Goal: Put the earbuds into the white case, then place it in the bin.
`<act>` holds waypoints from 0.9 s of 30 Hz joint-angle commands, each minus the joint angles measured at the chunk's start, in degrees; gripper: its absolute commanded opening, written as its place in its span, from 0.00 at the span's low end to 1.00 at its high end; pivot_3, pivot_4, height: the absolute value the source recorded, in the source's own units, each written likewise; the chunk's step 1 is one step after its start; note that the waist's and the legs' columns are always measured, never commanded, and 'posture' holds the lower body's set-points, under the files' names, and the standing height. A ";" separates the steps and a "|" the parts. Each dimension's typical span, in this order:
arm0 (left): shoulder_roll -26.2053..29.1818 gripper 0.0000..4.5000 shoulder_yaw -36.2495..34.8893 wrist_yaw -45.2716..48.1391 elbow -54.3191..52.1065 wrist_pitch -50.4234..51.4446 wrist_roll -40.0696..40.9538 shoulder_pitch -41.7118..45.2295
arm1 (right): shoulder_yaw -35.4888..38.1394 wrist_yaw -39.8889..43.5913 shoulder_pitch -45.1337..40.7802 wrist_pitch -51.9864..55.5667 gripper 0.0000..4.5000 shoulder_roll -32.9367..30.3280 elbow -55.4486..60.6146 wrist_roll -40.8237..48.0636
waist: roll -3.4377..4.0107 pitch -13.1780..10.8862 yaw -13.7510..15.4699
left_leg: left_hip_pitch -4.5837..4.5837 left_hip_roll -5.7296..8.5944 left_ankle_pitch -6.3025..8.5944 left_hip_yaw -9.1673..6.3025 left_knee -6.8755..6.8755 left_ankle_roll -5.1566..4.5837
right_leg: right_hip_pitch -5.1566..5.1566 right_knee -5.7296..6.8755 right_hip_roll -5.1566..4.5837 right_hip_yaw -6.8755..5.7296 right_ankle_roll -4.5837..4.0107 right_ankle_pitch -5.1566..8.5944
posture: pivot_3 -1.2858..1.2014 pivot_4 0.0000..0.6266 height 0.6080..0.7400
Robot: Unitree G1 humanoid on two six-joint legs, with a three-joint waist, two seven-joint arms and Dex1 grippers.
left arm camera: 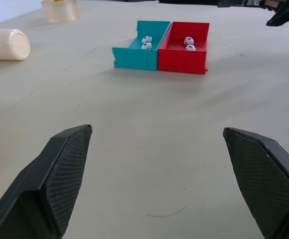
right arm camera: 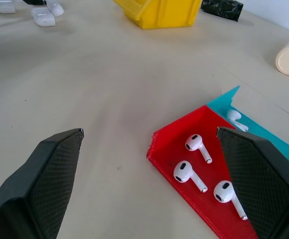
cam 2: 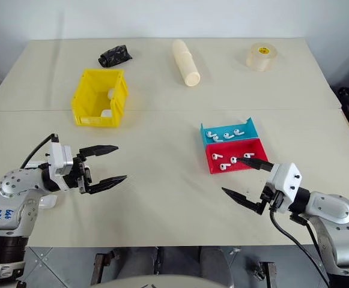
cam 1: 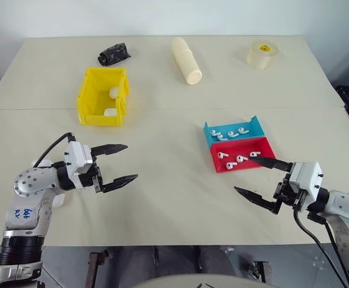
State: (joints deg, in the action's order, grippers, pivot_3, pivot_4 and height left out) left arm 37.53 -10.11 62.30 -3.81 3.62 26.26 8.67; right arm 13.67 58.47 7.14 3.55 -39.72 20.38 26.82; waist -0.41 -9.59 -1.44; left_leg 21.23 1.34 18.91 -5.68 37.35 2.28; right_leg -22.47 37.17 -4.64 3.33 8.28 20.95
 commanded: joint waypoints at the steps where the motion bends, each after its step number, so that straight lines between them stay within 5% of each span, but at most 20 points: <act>1: 0.01 1.00 -2.15 -2.89 -0.77 -1.77 -1.09 -0.52 | -0.50 0.19 -1.21 -2.47 0.99 0.78 0.63 0.17 | 0.00 0.00 0.00 | 0.00 0.00 0.00 0.00 0.01 0.00 | 0.00 0.00 0.00 0.00 0.00 0.00 | 0.52 0.24 1.00; 10: -0.15 1.00 -19.41 -18.16 -10.11 6.85 1.53 -15.73 | -7.08 2.45 -7.92 -4.89 0.99 3.94 0.31 0.83 | -0.02 0.00 -0.18 | -0.01 -0.10 0.01 0.00 -0.04 0.02 | -0.04 -0.05 0.01 0.00 0.00 0.00 | 0.52 0.24 1.00; 17: -6.15 1.00 -34.47 -23.90 -17.41 11.08 4.23 -35.19 | -13.37 10.07 -12.58 -12.27 0.99 6.64 -0.81 1.20 | -0.05 0.02 0.22 | -0.02 -0.08 0.10 0.00 0.01 0.07 | 0.00 -0.30 -0.04 0.01 0.00 0.00 | 0.52 0.24 1.00; 27: -10.07 1.00 -40.21 -23.85 -21.20 18.41 9.28 -49.45 | -14.92 17.42 -12.54 -11.36 0.99 3.81 -2.90 4.79 | -0.28 0.15 1.38 | -0.05 -0.07 0.19 -0.01 0.11 0.00 | 0.12 -0.40 -0.06 0.00 -0.01 0.01 | 0.52 0.24 1.00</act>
State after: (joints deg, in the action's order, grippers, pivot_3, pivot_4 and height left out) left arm 27.43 -48.94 38.35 -21.68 21.49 33.88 -39.39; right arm -1.93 75.14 -5.60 -7.71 -35.24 17.42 30.21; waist -0.70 -9.44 -0.06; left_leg 21.18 1.25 19.11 -5.70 37.46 2.29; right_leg -22.35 36.75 -4.70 3.34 8.26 20.96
